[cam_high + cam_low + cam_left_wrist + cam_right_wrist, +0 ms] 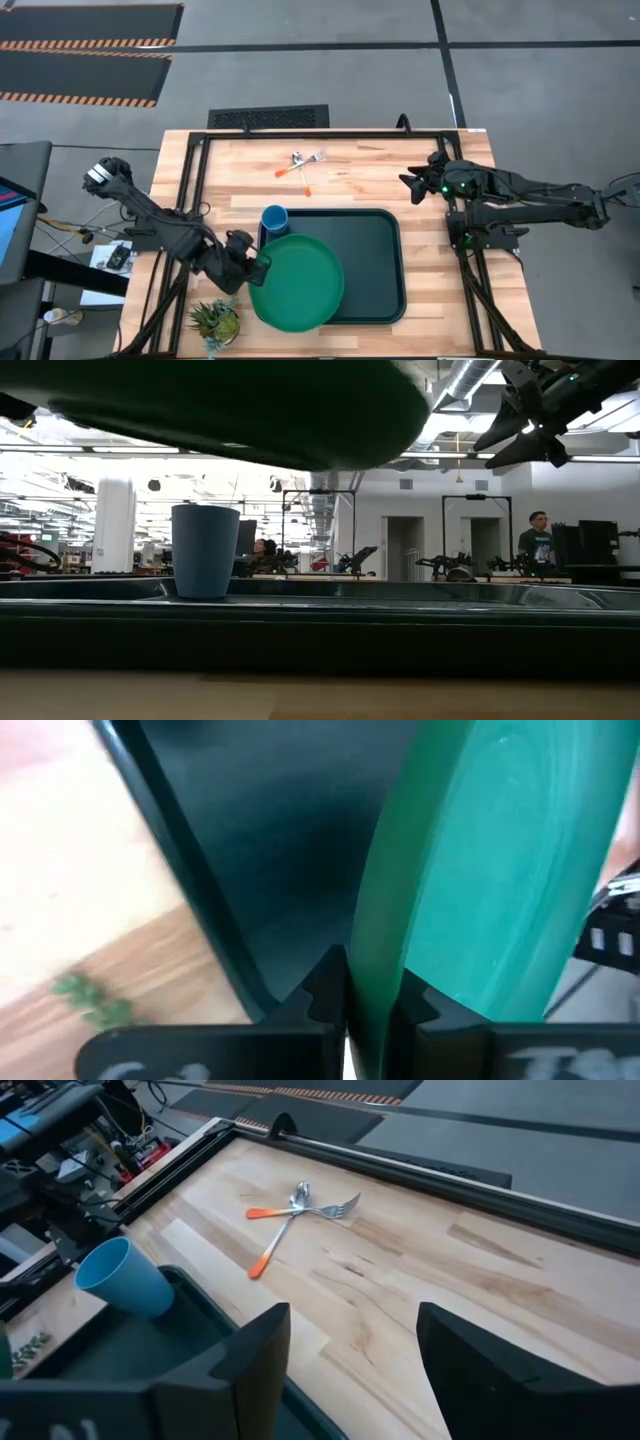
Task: Pick and place plate/cup/fork/spoon on tray
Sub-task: Put the green plate on the black tray to the bottom of the blue cup
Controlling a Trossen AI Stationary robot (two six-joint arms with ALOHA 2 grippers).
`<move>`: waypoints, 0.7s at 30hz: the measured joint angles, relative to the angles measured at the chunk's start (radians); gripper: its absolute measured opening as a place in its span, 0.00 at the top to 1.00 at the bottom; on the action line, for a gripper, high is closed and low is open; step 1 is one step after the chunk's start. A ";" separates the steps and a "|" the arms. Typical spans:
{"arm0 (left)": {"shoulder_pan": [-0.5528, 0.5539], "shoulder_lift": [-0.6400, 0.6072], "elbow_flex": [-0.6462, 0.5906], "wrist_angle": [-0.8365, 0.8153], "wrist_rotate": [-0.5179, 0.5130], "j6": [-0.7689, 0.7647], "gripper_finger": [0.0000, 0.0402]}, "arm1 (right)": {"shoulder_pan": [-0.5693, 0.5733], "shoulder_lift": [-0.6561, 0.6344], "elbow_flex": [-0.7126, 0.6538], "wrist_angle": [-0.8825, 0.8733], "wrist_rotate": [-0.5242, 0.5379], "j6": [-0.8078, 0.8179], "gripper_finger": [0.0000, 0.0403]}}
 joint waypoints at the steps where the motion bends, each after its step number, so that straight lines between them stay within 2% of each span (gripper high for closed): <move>1: 0.003 0.000 -0.017 0.039 0.002 0.000 0.98 | 0.000 0.000 0.000 0.000 0.000 -0.002 0.41; 13: 0.004 0.000 -0.228 0.345 0.053 -0.079 0.99 | 0.000 0.000 0.000 -0.004 -0.004 -0.008 0.42; 21: 0.027 0.000 -0.313 0.346 0.069 -0.072 0.99 | 0.000 0.000 0.000 -0.007 -0.004 -0.010 0.42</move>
